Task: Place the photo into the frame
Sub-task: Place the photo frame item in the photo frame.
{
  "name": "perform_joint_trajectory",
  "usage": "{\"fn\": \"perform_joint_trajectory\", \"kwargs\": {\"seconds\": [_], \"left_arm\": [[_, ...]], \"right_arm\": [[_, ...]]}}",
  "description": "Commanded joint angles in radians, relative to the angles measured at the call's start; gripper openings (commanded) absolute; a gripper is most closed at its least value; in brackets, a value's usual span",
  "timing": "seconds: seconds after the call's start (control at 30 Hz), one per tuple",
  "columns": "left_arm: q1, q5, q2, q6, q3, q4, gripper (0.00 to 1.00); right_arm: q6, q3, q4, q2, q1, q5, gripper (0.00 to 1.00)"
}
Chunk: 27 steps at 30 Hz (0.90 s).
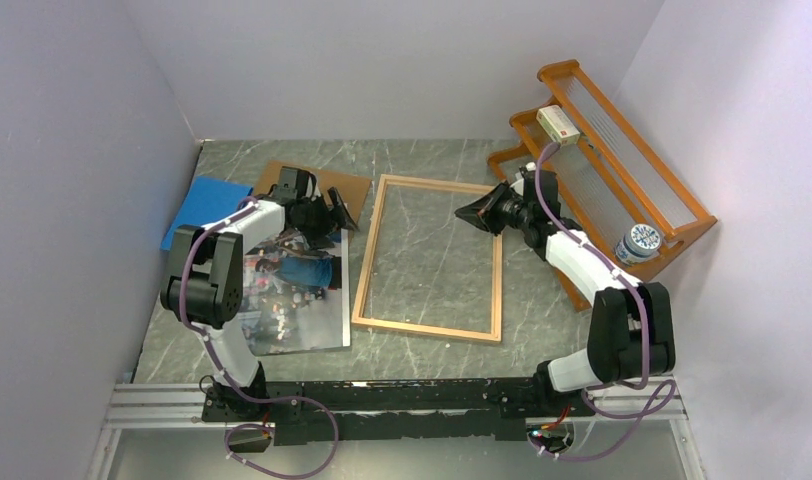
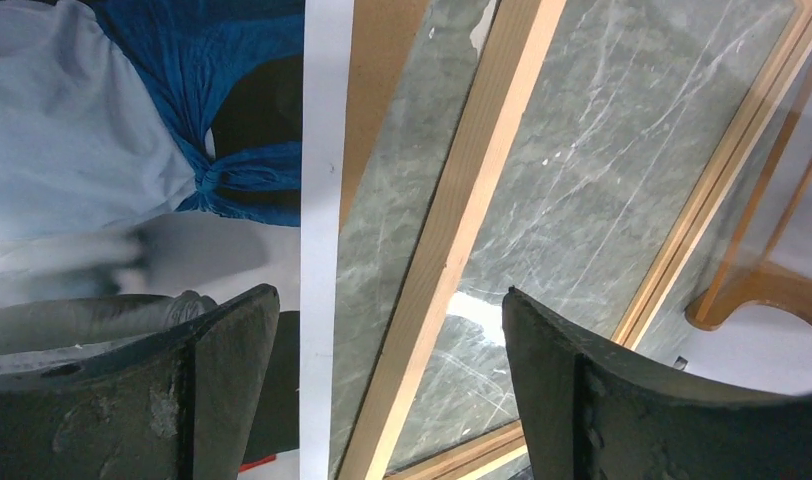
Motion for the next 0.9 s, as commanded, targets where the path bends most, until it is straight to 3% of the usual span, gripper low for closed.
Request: {"fn": "perform_joint_trajectory", "kwargs": {"seconds": [0.0,0.5,0.7,0.87], "left_arm": [[-0.005,-0.026,-0.026,0.001,0.032,0.005,0.87],[0.003,-0.366,-0.163,-0.062,0.048,-0.107,0.9],[0.023,-0.37,-0.195,-0.072,0.028,-0.108,0.91],[0.026,-0.273,-0.202,-0.04,-0.006,-0.048,0.9]], "right_arm": [[0.016,0.104,0.031,-0.06,-0.004,-0.041,0.0],[0.119,0.261,0.002,-0.132,0.126,-0.022,0.0],[0.153,0.283,0.052,-0.086,0.19,-0.007,0.0],[0.129,0.228,0.06,-0.052,0.194,0.045,0.0]]}}
